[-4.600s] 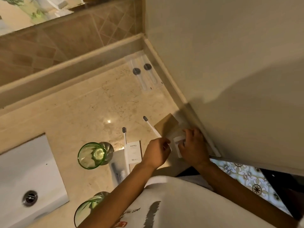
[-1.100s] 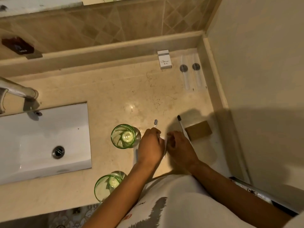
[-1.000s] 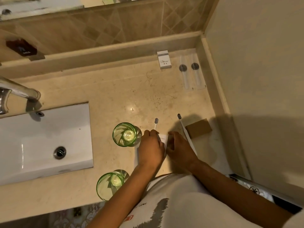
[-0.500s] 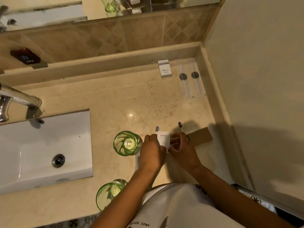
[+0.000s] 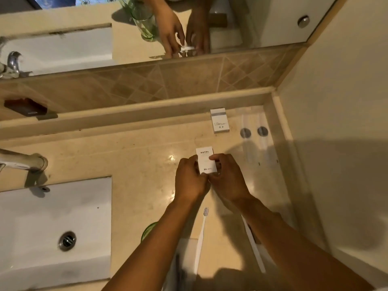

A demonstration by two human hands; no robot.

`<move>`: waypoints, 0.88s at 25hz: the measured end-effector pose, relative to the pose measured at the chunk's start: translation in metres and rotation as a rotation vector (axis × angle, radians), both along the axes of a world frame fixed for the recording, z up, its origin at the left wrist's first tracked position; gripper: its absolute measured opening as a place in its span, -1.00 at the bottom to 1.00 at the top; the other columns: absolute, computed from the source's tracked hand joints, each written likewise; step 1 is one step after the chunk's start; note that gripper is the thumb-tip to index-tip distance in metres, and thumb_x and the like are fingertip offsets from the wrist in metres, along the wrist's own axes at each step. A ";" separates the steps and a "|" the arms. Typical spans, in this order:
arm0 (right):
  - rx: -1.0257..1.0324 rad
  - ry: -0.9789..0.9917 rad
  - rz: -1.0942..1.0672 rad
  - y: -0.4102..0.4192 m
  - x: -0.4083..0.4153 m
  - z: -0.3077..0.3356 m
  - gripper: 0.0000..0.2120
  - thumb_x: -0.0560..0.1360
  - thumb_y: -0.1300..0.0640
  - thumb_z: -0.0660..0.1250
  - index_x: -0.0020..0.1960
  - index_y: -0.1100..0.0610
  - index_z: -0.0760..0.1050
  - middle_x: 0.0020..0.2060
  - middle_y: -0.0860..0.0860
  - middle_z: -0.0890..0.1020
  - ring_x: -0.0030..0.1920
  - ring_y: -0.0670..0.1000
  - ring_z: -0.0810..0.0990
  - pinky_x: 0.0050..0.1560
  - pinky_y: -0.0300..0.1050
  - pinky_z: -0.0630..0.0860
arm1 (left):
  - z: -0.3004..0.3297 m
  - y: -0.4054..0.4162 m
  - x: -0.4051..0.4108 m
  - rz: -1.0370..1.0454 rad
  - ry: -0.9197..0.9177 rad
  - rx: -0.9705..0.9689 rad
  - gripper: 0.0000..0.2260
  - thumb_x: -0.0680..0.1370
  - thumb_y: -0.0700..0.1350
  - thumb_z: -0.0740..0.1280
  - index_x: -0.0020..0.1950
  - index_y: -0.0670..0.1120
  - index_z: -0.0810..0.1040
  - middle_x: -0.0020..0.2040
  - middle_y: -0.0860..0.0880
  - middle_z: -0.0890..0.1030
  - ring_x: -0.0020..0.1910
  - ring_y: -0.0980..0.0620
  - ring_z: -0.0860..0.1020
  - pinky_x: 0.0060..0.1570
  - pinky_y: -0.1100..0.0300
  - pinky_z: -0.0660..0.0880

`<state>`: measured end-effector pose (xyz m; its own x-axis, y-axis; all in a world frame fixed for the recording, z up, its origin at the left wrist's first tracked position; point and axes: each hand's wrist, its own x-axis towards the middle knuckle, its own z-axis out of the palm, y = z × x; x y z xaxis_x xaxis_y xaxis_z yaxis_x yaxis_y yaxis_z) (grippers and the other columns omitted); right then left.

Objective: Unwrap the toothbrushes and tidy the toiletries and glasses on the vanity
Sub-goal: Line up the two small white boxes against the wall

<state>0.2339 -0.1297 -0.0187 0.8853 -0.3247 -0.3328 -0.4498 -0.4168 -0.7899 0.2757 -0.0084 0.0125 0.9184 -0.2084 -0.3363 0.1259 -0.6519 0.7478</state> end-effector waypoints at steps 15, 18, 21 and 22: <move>-0.404 -0.098 0.072 -0.023 0.063 -0.031 -0.58 0.50 0.07 0.44 0.32 -0.04 0.43 0.31 0.04 0.38 0.36 0.11 0.36 0.33 0.07 0.50 | -0.038 -0.008 0.077 -0.130 -0.181 0.076 -0.52 0.45 -0.20 0.43 0.37 -0.05 0.49 0.25 -0.09 0.42 0.20 -0.07 0.48 0.11 0.20 0.46; -0.404 -0.155 0.001 -0.043 0.069 -0.027 -0.65 0.53 0.12 0.36 0.29 -0.04 0.46 0.31 -0.03 0.34 0.36 0.06 0.37 0.30 0.07 0.52 | -0.048 0.002 0.073 -0.369 -0.469 0.205 -0.56 0.49 -0.11 0.43 0.36 -0.09 0.52 0.40 -0.17 0.44 0.38 -0.17 0.40 0.27 0.06 0.46; -0.415 -0.132 -0.007 -0.058 0.080 -0.023 -0.64 0.58 0.15 0.31 0.35 -0.08 0.45 0.38 -0.08 0.30 0.41 0.02 0.31 0.37 0.06 0.48 | -0.065 0.004 0.069 -0.493 -0.536 0.289 -0.62 0.57 -0.01 0.40 0.37 -0.08 0.55 0.46 -0.19 0.45 0.48 -0.21 0.37 0.37 -0.08 0.44; -0.420 -0.125 0.016 -0.061 0.085 -0.022 -0.62 0.58 0.16 0.30 0.37 -0.08 0.44 0.41 -0.09 0.29 0.43 0.01 0.30 0.39 0.05 0.46 | -0.070 0.004 0.068 -0.502 -0.531 0.301 -0.63 0.59 0.00 0.38 0.38 -0.06 0.55 0.48 -0.19 0.43 0.50 -0.21 0.35 0.38 -0.10 0.43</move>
